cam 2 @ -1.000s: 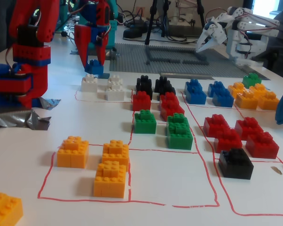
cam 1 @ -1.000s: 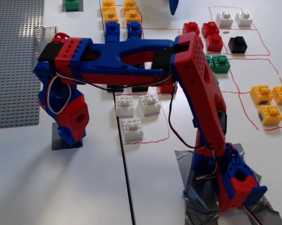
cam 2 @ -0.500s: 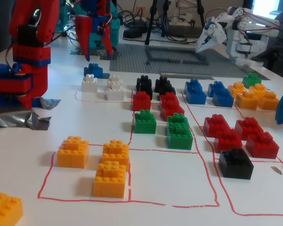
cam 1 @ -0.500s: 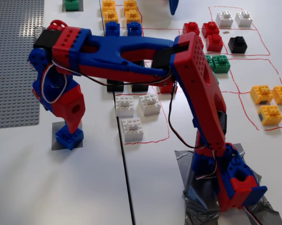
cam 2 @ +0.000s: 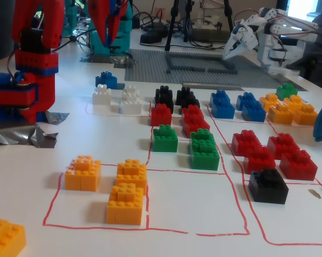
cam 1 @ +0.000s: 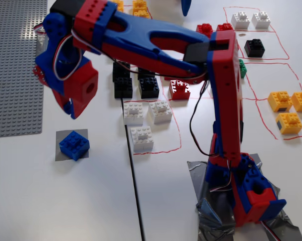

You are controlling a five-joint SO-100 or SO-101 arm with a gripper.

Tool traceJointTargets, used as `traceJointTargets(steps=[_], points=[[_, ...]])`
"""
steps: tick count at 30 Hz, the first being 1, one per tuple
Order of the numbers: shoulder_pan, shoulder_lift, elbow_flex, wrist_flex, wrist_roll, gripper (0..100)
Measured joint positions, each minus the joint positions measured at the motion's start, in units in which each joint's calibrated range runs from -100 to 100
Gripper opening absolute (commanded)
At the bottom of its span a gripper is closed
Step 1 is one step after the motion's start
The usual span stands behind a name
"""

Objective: Grab the block and put it in the grey marker

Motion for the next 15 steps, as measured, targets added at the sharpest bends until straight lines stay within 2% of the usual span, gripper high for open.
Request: traceJointTargets(steps=[9, 15], points=[[8.93, -12.85, 9.45, 0.65, 8.45, 0], [15.95, -15.02, 9.45, 6.63, 9.38, 0]])
